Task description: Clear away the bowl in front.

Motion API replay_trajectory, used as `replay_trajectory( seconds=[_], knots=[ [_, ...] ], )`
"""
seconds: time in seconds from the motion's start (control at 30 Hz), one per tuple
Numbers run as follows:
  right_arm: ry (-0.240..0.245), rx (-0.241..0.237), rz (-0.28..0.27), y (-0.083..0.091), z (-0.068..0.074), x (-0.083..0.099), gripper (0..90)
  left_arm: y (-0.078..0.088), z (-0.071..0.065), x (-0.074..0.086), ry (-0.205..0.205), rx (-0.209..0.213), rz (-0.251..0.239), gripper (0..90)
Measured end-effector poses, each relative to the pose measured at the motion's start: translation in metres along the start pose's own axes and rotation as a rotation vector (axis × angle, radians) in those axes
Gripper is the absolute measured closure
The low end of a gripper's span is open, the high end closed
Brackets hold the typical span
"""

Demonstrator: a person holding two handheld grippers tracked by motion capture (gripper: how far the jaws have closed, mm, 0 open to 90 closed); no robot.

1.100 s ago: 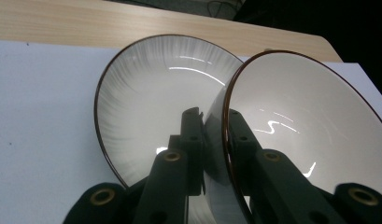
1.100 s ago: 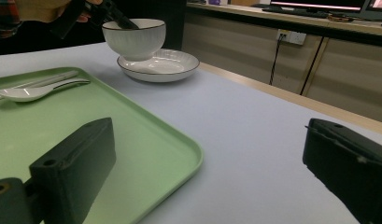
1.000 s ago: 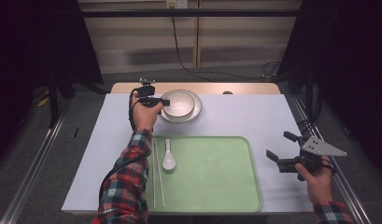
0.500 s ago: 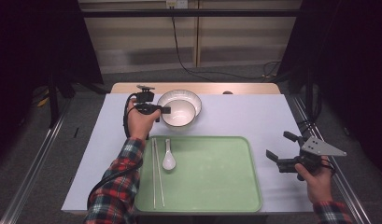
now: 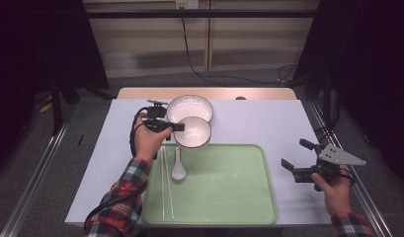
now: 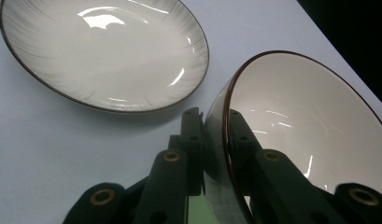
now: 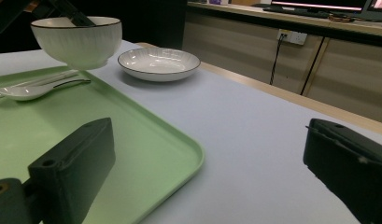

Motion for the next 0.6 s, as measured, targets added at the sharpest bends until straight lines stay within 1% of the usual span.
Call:
replay_trajectory(
  seconds=[0.03, 0.23, 0.33, 0.37, 0.4, 0.43, 0.5, 0.57, 0.6],
  knots=[
    [-0.003, 0.0, 0.001, 0.0, 0.0, 0.0, 1.5, 0.001, -0.002, 0.002, -0.012, 0.003, 0.004, 80.5],
    [-0.001, -0.002, 0.0, 0.0, 0.001, 0.0, 1.6, 0.009, -0.012, 0.011, -0.044, 0.019, -0.016, 80.6],
    [-0.001, -0.002, 0.002, 0.0, 0.001, 0.0, 1.6, 0.011, -0.016, 0.018, -0.05, 0.028, -0.013, 80.6],
    [-0.001, -0.005, 0.004, 0.0, 0.001, 0.0, 1.6, 0.011, -0.017, 0.02, -0.05, 0.027, -0.024, 80.6],
    [-0.001, 0.001, 0.002, -0.001, 0.001, 0.0, 1.6, 0.012, -0.018, 0.023, -0.061, 0.029, -0.022, 80.6],
    [-0.001, 0.003, 0.002, -0.001, 0.001, 0.0, 1.6, 0.012, -0.019, 0.026, -0.058, 0.033, -0.018, 80.6],
    [0.002, 0.001, 0.001, -0.001, 0.001, 0.0, 1.6, 0.013, -0.022, 0.031, -0.063, 0.045, -0.02, 80.6],
    [0.0, 0.003, 0.006, -0.001, 0.001, 0.0, 1.6, 0.013, -0.025, 0.034, -0.068, 0.054, -0.011, 80.6],
    [-0.001, -0.004, 0.003, -0.001, 0.002, 0.0, 1.6, 0.013, -0.026, 0.036, -0.074, 0.054, -0.008, 80.6]
  ],
)
Point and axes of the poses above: each handheld gripper's, and its own axes: y roughly backward along the jaws, x roughly out of its underside, z roughly to its left, the point moved 8 cm from there along -y, roughly forward along the jaws, and after that the axes turned 3 degrees about x, right-handed, at the moved point
